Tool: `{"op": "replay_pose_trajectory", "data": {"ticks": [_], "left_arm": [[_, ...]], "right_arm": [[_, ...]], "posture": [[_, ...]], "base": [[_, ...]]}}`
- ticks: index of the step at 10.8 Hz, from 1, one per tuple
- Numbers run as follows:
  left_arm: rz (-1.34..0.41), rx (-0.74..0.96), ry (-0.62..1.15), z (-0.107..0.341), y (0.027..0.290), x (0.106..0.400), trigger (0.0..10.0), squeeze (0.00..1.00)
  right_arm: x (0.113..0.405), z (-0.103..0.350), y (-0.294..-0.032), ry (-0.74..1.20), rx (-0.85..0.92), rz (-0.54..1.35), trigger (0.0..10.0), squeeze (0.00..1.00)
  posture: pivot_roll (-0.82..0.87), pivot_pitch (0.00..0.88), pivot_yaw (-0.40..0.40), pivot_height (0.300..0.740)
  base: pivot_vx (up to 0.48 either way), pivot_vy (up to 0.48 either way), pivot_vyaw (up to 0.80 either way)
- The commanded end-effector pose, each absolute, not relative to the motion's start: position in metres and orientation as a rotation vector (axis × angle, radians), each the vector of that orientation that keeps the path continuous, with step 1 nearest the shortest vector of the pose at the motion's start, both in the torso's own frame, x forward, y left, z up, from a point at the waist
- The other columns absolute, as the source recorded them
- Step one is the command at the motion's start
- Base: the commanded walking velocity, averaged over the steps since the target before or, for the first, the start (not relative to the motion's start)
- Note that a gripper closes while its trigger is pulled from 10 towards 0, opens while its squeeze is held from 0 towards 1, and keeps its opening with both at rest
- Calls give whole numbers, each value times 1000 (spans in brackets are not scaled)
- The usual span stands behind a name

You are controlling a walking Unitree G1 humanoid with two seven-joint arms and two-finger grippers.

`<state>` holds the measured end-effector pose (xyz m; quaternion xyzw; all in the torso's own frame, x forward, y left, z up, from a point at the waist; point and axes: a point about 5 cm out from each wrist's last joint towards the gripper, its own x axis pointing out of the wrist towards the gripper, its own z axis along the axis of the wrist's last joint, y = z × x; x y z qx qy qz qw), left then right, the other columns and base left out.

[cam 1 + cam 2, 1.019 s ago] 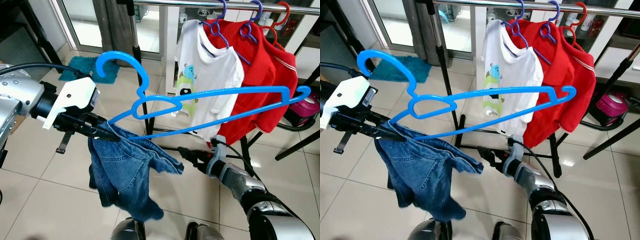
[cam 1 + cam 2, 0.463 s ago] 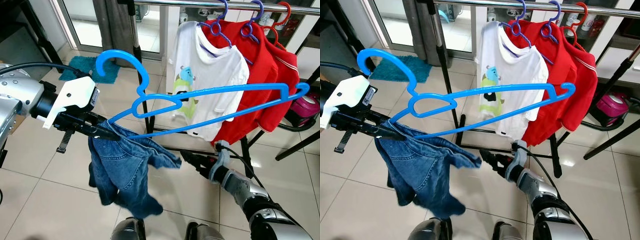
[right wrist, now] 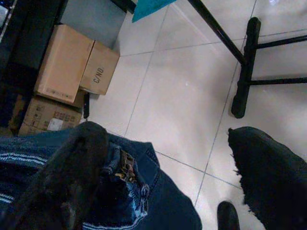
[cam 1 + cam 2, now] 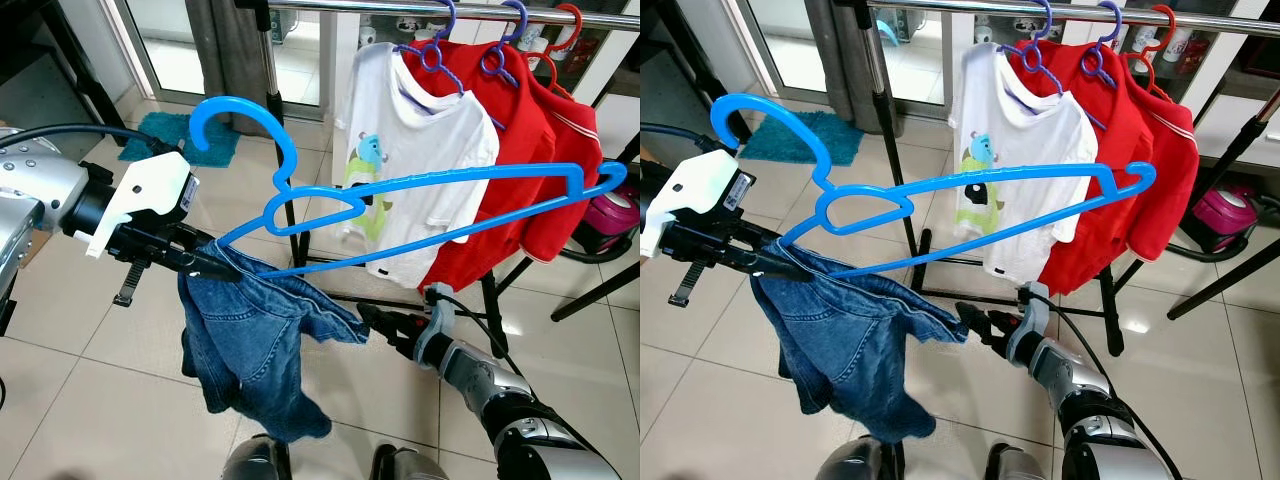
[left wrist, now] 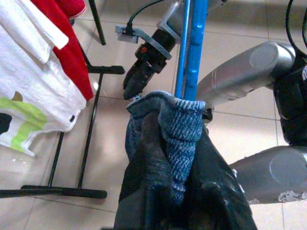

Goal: Hang hanger

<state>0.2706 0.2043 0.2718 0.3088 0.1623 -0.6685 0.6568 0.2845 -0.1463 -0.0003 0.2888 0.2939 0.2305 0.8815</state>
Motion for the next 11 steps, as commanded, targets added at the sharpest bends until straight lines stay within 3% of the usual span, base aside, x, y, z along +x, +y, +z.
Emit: {"op": "replay_pose_trajectory", "data": {"ticks": [1, 2, 3, 11], "left_arm": [[-1488, 724, 318, 285, 207, 270, 0, 0], [-1486, 725, 318, 286, 207, 270, 0, 0], [-1481, 725, 317, 286, 208, 271, 0, 0], [-1434, 736, 302, 294, 212, 276, 0, 0]], "right_arm": [[279, -6, -146, 637, 603, 485, 3608, 0], [278, -6, -147, 640, 602, 489, 3176, 0], [277, -8, -147, 651, 588, 492, 0, 0], [270, -15, -142, 696, 563, 508, 0, 0]], "posture": [[95, 152, 32, 740], [94, 152, 32, 740], [92, 151, 34, 740], [101, 146, 35, 740]], "base": [[0, 0, 0], [0, 0, 0], [0, 0, 0], [0, 0, 0]]}}
